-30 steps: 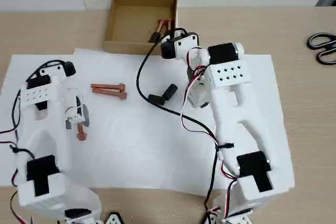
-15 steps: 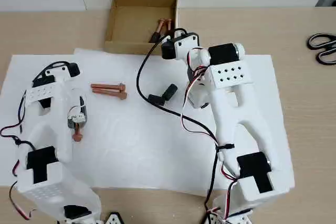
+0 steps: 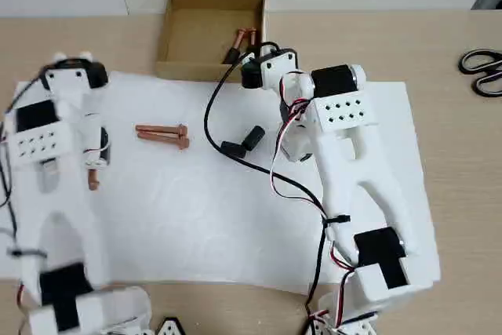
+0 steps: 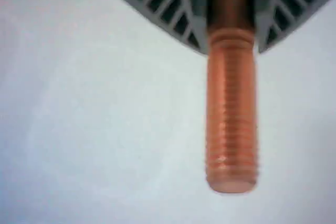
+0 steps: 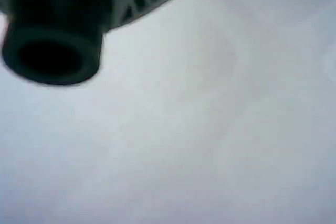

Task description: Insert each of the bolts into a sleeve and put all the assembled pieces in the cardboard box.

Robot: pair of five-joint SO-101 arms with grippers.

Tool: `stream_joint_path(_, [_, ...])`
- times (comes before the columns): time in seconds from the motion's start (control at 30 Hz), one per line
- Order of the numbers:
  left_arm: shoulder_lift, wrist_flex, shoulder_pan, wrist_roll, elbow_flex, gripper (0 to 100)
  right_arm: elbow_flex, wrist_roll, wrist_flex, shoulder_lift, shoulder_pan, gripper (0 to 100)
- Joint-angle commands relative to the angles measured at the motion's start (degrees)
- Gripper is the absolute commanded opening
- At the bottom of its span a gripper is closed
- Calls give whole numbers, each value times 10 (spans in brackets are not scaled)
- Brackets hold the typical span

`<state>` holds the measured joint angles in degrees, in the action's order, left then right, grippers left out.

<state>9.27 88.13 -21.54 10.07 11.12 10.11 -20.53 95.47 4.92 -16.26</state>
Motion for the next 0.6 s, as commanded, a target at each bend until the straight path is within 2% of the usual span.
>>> stream_joint_path(0.0, [98,18,-1,28,-28,6,5,6,-8,-37,22,4])
stream_joint_path(0.17, [127,14,0,30,-22,6,5,7,-8,-37,52,4])
stream_joint_path(0.27, [127,-14,0,44,-5,6,5,7,-8,-37,60,4])
stream_joint_path(0.43, [112,-76,18,199,52,6,5,7,-6,-37,75,4])
stream_joint_path(0.57, [89,-98,60,302,92,6,7,6,-5,-37,105,4])
